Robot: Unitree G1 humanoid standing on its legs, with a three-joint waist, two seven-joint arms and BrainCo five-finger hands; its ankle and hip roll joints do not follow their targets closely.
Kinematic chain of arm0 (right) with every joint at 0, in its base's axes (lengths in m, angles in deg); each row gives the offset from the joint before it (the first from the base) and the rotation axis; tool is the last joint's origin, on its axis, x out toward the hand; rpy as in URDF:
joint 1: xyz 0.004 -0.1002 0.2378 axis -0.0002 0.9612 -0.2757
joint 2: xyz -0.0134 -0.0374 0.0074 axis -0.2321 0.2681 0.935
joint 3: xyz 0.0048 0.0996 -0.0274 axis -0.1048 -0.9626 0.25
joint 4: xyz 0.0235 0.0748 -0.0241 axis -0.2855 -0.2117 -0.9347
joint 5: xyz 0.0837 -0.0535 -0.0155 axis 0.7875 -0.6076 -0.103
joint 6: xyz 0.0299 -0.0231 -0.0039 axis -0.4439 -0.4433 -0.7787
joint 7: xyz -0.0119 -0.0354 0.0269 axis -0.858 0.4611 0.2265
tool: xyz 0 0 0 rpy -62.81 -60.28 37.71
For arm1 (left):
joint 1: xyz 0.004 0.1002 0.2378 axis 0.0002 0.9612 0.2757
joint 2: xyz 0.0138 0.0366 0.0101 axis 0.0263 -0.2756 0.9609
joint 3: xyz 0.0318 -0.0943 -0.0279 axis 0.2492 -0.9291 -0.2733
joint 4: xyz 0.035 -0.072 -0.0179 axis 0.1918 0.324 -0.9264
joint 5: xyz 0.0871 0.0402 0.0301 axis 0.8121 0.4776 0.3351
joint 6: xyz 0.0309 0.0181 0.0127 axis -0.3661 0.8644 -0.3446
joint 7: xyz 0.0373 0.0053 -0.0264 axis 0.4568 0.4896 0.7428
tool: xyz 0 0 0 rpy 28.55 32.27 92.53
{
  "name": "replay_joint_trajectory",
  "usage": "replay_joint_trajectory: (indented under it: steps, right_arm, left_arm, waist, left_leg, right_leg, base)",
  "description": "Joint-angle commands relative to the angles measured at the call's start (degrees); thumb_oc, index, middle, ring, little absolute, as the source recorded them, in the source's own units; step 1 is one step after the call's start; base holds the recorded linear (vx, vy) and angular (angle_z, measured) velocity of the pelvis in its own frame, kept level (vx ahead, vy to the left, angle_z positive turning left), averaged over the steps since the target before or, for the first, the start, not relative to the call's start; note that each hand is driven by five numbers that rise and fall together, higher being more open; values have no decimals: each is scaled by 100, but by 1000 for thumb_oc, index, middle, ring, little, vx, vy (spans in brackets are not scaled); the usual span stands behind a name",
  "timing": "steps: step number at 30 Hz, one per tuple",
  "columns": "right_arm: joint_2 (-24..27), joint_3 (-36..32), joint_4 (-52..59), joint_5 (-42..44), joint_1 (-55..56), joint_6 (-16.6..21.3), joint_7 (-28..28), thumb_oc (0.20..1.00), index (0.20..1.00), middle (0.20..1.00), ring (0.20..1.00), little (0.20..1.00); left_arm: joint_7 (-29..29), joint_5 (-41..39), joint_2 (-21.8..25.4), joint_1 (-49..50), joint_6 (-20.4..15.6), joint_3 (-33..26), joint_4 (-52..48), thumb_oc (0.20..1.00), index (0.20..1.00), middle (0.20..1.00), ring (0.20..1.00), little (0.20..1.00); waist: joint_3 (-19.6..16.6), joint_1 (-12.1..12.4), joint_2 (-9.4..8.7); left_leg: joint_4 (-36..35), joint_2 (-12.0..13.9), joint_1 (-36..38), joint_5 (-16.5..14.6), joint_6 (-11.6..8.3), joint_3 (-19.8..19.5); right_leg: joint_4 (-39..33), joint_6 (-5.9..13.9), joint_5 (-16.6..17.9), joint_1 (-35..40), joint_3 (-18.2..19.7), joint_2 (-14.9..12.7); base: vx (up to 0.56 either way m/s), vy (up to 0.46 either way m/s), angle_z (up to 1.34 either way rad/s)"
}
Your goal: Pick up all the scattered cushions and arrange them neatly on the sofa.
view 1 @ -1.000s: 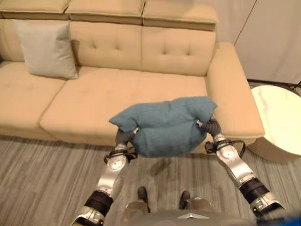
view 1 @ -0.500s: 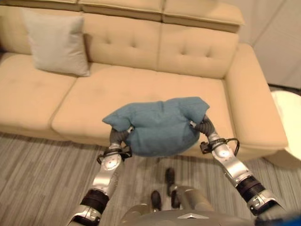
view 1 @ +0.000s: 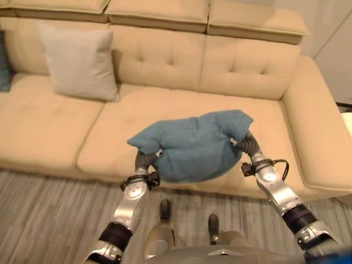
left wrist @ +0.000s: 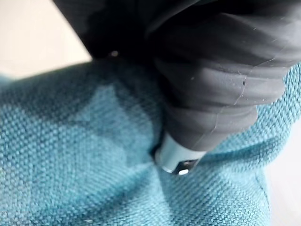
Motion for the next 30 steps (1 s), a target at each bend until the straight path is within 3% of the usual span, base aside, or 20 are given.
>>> replay_joint_trajectory:
  steps: [1, 2, 3, 4, 6, 11, 12, 15, 16, 17, 19, 21, 23, 24, 25, 28, 30]
  right_arm:
    - [-401, 261, 602, -57, -532, 592, 184, 200, 200, 200, 200, 200]
    - [-435, 301, 610, -69, -598, 592, 199, 200, 200, 200, 200, 200]
    - [-436, 301, 610, -69, -599, 591, 199, 200, 200, 200, 200, 200]
    - [-565, 415, 570, -40, -695, 568, 264, 200, 200, 200, 200, 200]
    - [-554, 458, 557, -88, -735, 558, 277, 200, 200, 200, 200, 200]
    - [-498, 521, 557, -123, -818, 539, 328, 200, 200, 200, 200, 200]
    - [-423, 518, 614, -168, -749, 520, 367, 200, 200, 200, 200, 200]
    - [-315, 478, 701, -134, -713, 544, 366, 200, 200, 200, 200, 200]
    - [-230, 429, 780, -70, -652, 552, 336, 200, 200, 200, 200, 200]
    - [-230, 429, 780, -70, -652, 552, 336, 200, 200, 200, 200, 200]
    - [-133, 318, 881, 35, -564, 588, 275, 200, 200, 200, 200, 200]
    - [-124, 319, 896, 59, -515, 586, 280, 200, 200, 200, 200, 200]
    - [-123, 318, 904, 85, -484, 578, 274, 200, 200, 200, 200, 200]
    - [-118, 251, 840, 128, -406, 569, 273, 200, 200, 200, 200, 200]
    - [-117, 251, 839, 128, -403, 570, 273, 200, 200, 200, 200, 200]
    - [-123, 187, 838, 123, -377, 592, 236, 200, 200, 200, 200, 200]
    - [-172, 175, 864, 119, -338, 606, 231, 200, 200, 200, 200, 200]
  left_arm:
    - [-262, 253, -39, -313, -568, 124, -848, 200, 200, 200, 200, 200]
    - [-250, 280, 16, -328, -577, 125, -875, 200, 200, 200, 200, 200]
    - [-250, 280, 17, -328, -577, 125, -875, 200, 200, 200, 200, 200]
    - [-203, 319, 79, -242, -593, -26, -915, 200, 200, 200, 200, 200]
    - [-223, 319, 88, -181, -598, -79, -930, 200, 200, 200, 200, 200]
    - [-266, 293, 65, -161, -608, -111, -944, 200, 200, 200, 200, 200]
    - [-278, 274, 24, -242, -622, -24, -888, 200, 200, 200, 200, 200]
    - [-341, 244, -46, -317, -650, 72, -859, 200, 200, 200, 200, 200]
    - [-406, 101, -101, -311, -651, 114, -874, 200, 200, 200, 200, 200]
    - [-406, 101, -101, -311, -651, 113, -875, 200, 200, 200, 200, 200]
    - [-462, -44, -171, -368, -614, 169, -856, 200, 200, 200, 200, 200]
    - [-467, -86, -196, -341, -591, 166, -857, 200, 200, 200, 200, 200]
    - [-463, -98, -198, -328, -584, 177, -856, 200, 200, 200, 200, 200]
    - [-452, -8, -219, -341, -549, 201, -838, 200, 200, 200, 200, 200]
    - [-451, -6, -220, -338, -548, 203, -840, 200, 200, 200, 200, 200]
    - [-422, 103, -231, -396, -518, 218, -824, 200, 200, 200, 200, 200]
    - [-409, 90, -218, -355, -531, 156, -823, 200, 200, 200, 200, 200]
  waist:
    - [-376, 219, -134]
    - [-339, 234, -93]
    - [-339, 243, -98]
    - [-321, 349, -75]
    - [-328, 363, -68]
    - [-312, 294, -72]
    - [-306, 154, -146]
    - [-392, 122, -191]
    - [-416, 66, -180]
    - [-418, 60, -178]
    - [-318, 10, -247]
    - [-295, 21, -251]
    - [-272, 45, -246]
    - [-292, 55, -262]
    - [-295, 60, -267]
    - [-300, 118, -188]
    - [-308, 166, -160]
  left_leg:
    - [754, 66, -57, -531, -199, 24]
    - [777, 42, 49, -627, -90, 159]
    - [780, 39, 49, -631, -87, 170]
    - [726, -31, 319, -834, -38, 452]
    - [658, -16, 413, -879, -69, 523]
    - [517, 41, 707, -1000, -158, 564]
    - [510, 27, 846, -1079, -215, 441]
    - [675, 130, 857, -1179, -345, 258]
    - [1167, 316, 658, -1124, -505, 136]
    - [1174, 317, 651, -1127, -506, 130]
    - [2132, 575, 198, -761, -698, 113]
    - [2277, 609, 138, -659, -722, 93]
    - [2182, 551, 69, -613, -705, 14]
    - [1488, 419, -168, -735, -544, 100]
    - [1453, 410, -145, -722, -542, 108]
    - [795, 472, -437, -155, -583, 374]
    - [649, 416, -283, -224, -534, 259]
  right_leg:
    - [728, 355, -22, -63, -189, 124]
    - [1221, 440, 71, -273, -219, 48]
    - [1243, 442, 59, -287, -206, 44]
    - [1108, 453, 379, -527, -959, -470]
    - [739, 464, 527, -541, -1157, -553]
    - [-40, 604, 1031, -939, -1299, -635]
    - [-65, 657, 1056, -972, -927, -529]
    - [9, 563, 920, -835, -867, -403]
    - [67, 414, 736, -694, -1044, -329]
    - [66, 414, 736, -694, -1051, -328]
    - [25, 175, 552, -369, -1340, -199]
    - [-3, 130, 474, -279, -1399, -143]
    - [-49, 121, 433, -230, -1396, -105]
    - [-192, 177, 396, -105, -1399, -67]
    - [-198, 181, 397, -100, -1394, -73]
    - [-267, 198, 312, 63, -1411, 35]
    - [-134, 231, 188, 102, -1324, 34]
  base:
    - [71, 230, -90]
    - [71, 229, -82]
    - [148, 314, -68]
    - [101, 159, -61]
    - [108, 68, -103]
    - [205, -83, -51]
    - [295, -204, 3]
    - [296, -273, 43]
    - [191, -262, 27]
    - [157, -280, 40]
    - [99, -269, 75]
    - [86, -165, 58]
    - [104, -80, 11]
    - [115, -31, 26]
    - [169, -25, 40]
    - [159, 60, 15]
    - [228, 151, -6]
